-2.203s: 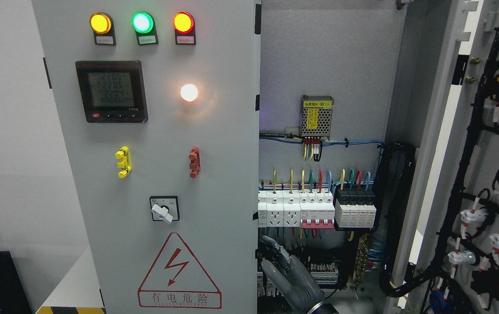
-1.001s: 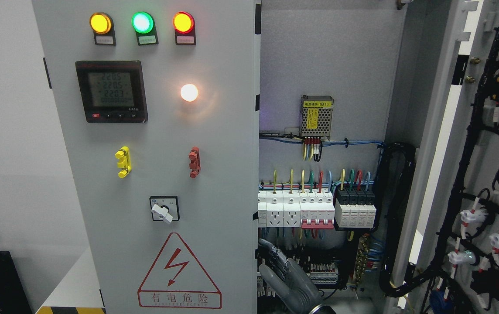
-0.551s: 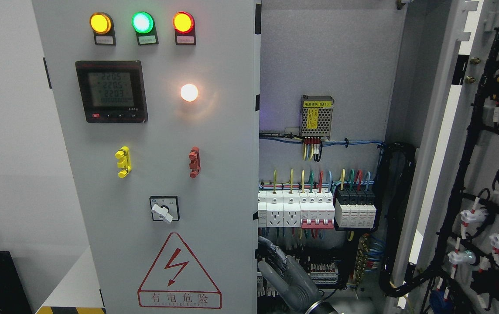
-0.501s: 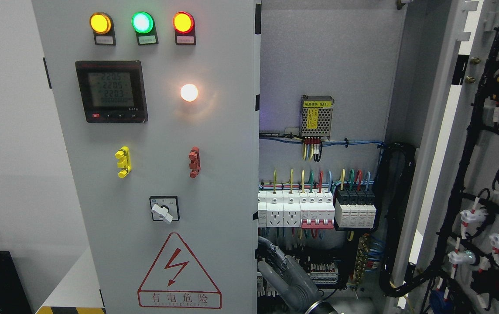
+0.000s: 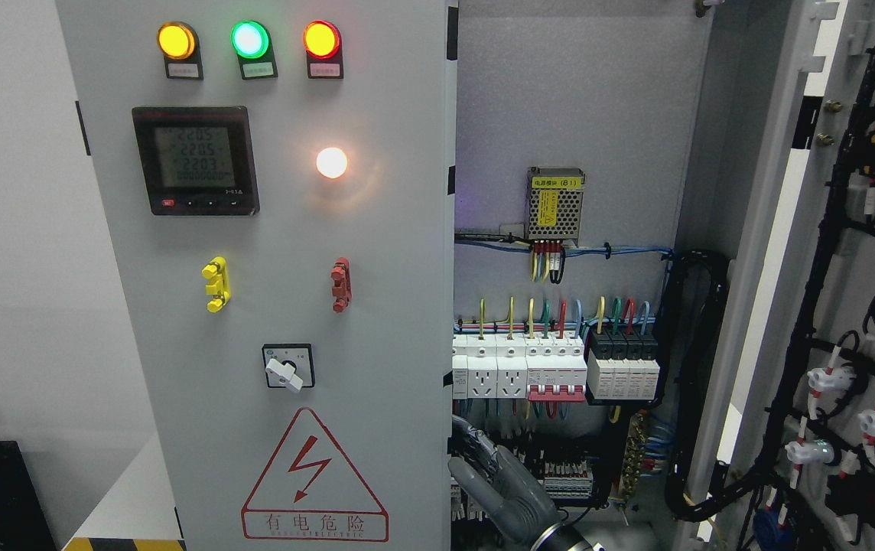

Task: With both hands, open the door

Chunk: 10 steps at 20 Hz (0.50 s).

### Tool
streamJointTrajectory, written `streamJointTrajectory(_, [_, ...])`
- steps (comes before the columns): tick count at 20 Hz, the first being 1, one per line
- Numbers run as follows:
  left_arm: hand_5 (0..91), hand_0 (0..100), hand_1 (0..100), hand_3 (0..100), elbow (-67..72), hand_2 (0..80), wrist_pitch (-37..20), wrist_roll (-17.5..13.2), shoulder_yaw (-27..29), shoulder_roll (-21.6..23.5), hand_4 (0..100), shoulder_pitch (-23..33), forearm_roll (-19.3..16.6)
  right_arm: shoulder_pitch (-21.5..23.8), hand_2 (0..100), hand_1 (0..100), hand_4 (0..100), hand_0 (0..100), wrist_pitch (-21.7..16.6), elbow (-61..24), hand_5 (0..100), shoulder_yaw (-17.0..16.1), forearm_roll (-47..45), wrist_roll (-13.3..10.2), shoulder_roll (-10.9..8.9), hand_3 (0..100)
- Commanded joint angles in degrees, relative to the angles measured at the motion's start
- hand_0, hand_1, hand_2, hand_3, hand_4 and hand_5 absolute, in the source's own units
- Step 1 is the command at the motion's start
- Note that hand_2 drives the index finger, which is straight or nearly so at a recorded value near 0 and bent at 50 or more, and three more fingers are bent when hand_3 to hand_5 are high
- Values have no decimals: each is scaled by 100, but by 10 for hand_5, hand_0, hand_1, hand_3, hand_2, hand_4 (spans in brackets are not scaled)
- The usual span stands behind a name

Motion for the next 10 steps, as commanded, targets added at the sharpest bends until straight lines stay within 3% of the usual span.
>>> streamJointTrajectory(1, [0,120,389,0,0,0,-1,-4,0,0,0,0,0,-121,0,389,0,120,-3,286,0,15,-9,44,-24,0])
streamJointTrajectory(5, [0,120,389,0,0,0,8,-4,0,0,0,0,0,-262,0,389,0,120,-3,409,0,6,-18,202,-15,0])
streamJointTrajectory(10, [0,120,389,0,0,0,-1,5,0,0,0,0,0,-271,0,389,0,120,-3,453,0,6,-201,220,-15,0])
